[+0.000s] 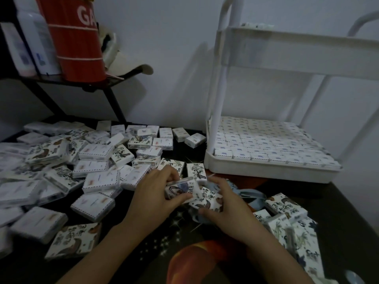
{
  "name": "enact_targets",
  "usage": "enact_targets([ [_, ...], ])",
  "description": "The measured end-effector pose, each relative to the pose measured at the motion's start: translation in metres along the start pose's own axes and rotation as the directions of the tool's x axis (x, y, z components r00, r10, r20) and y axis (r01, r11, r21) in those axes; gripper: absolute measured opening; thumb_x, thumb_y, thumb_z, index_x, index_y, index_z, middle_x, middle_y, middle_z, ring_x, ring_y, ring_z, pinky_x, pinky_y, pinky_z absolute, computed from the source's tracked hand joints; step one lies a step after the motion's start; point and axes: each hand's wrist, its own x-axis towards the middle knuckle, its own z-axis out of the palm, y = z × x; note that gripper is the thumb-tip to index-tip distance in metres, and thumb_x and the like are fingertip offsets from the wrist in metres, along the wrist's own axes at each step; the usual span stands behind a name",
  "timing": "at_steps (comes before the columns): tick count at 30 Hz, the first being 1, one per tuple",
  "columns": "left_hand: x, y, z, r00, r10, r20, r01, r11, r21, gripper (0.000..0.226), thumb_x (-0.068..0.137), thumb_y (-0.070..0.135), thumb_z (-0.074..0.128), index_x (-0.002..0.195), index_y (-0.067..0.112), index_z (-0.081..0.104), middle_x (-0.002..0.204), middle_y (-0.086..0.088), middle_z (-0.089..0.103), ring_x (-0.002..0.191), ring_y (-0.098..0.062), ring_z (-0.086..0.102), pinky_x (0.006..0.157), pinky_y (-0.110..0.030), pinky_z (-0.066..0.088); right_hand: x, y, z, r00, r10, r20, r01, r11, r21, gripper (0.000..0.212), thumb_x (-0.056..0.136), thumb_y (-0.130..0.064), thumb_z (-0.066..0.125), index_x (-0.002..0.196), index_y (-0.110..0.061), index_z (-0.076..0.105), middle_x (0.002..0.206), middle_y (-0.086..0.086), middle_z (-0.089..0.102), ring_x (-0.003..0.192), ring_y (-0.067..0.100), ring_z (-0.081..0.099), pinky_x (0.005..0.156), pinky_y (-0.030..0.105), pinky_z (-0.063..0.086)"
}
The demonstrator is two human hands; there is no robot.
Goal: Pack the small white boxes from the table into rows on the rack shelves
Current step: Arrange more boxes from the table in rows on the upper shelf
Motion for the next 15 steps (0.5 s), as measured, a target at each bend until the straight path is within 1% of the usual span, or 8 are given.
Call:
enact_targets([
  [2, -0.001, 0.006, -0.002, 0.998, -0.068, -0.002, 0.066, 0.969, -0.239, 0.035, 0.070, 0.050, 0.076, 0.094, 0.037, 0.056, 0.090, 0.019, 0.063, 0.085, -0.002, 0.062, 0.068, -0.031, 0.056, -0.001, 0.000, -0.003, 0.999, -0.032, 0.002, 0.031, 0.996, 0.081, 0.058, 0.085, -0.033, 0.070, 0.130, -0.054, 0.039, 0.121, -0.028, 0.053, 0.109, -0.004, 0.055, 0.094, 0.021, 0.047],
  [3, 0.000, 0.010, -0.005, 0.994, -0.108, 0.006, 0.103, 0.931, -0.349, 0.031, 0.072, 0.042, 0.078, 0.097, 0.039, 0.059, 0.092, 0.018, 0.065, 0.085, -0.005, 0.065, 0.065, -0.032, 0.059, -0.002, 0.000, -0.004, 0.999, -0.033, 0.000, 0.032, 0.990, 0.137, 0.053, 0.087, -0.032, 0.069, 0.127, -0.055, 0.044, 0.118, -0.028, 0.056, 0.106, -0.006, 0.056, 0.094, 0.021, 0.048],
  [5, 0.005, 0.016, -0.013, 0.983, -0.172, 0.059, 0.177, 0.834, -0.523, 0.031, 0.077, 0.025, 0.079, 0.099, 0.041, 0.065, 0.096, 0.017, 0.067, 0.085, -0.012, 0.069, 0.060, -0.034, 0.060, -0.002, -0.006, -0.008, 1.000, 0.011, -0.008, -0.008, 0.965, 0.262, 0.041, 0.086, -0.037, 0.068, 0.121, -0.052, 0.052, 0.111, -0.023, 0.062, 0.099, -0.005, 0.060, 0.087, 0.025, 0.053],
  [6, 0.009, 0.021, -0.018, 0.978, -0.189, 0.089, 0.205, 0.795, -0.571, 0.033, 0.079, 0.019, 0.077, 0.100, 0.042, 0.066, 0.096, 0.017, 0.068, 0.083, -0.015, 0.070, 0.060, -0.034, 0.061, -0.002, -0.009, -0.012, 0.999, 0.031, -0.030, -0.020, 0.953, 0.301, 0.036, 0.085, -0.042, 0.068, 0.117, -0.051, 0.056, 0.111, -0.021, 0.063, 0.099, -0.003, 0.061, 0.084, 0.026, 0.053],
  [9, 0.021, 0.038, -0.038, 0.977, -0.173, 0.123, 0.212, 0.767, -0.605, 0.036, 0.083, 0.013, 0.072, 0.101, 0.045, 0.067, 0.104, 0.016, 0.068, 0.078, -0.014, 0.073, 0.065, -0.030, 0.060, -0.002, -0.018, -0.031, 0.986, 0.016, -0.169, 0.035, 0.955, 0.294, 0.026, 0.084, -0.046, 0.067, 0.110, -0.043, 0.064, 0.108, -0.019, 0.066, 0.100, 0.000, 0.061, 0.082, 0.021, 0.050],
  [12, 0.039, 0.064, -0.062, 0.980, -0.122, 0.155, 0.192, 0.779, -0.597, 0.036, 0.091, 0.012, 0.063, 0.107, 0.045, 0.067, 0.121, 0.009, 0.063, 0.079, -0.015, 0.073, 0.075, -0.041, 0.060, -0.003, -0.031, -0.059, 0.981, 0.005, -0.194, 0.049, 0.960, 0.275, 0.024, 0.081, -0.049, 0.069, 0.105, -0.047, 0.064, 0.111, -0.016, 0.066, 0.108, 0.006, 0.058, 0.082, 0.023, 0.045],
  [13, 0.047, 0.074, -0.070, 0.980, -0.108, 0.167, 0.188, 0.776, -0.602, 0.037, 0.093, 0.010, 0.061, 0.109, 0.043, 0.067, 0.123, 0.004, 0.062, 0.079, -0.016, 0.074, 0.076, -0.037, 0.060, -0.003, -0.035, -0.069, 0.981, 0.003, -0.192, 0.053, 0.956, 0.288, 0.023, 0.080, -0.049, 0.070, 0.102, -0.048, 0.064, 0.113, -0.013, 0.066, 0.111, 0.008, 0.057, 0.082, 0.025, 0.045],
  [15, 0.064, 0.094, -0.085, 0.980, -0.070, 0.186, 0.175, 0.743, -0.645, 0.041, 0.094, 0.002, 0.056, 0.116, 0.035, 0.066, 0.118, -0.005, 0.065, 0.080, -0.018, 0.074, 0.071, -0.025, 0.058, -0.001, -0.043, -0.093, 0.977, -0.004, -0.214, 0.065, 0.959, 0.276, 0.021, 0.080, -0.047, 0.071, 0.100, -0.047, 0.065, 0.118, -0.009, 0.063, 0.116, 0.007, 0.052, 0.084, 0.027, 0.043],
])
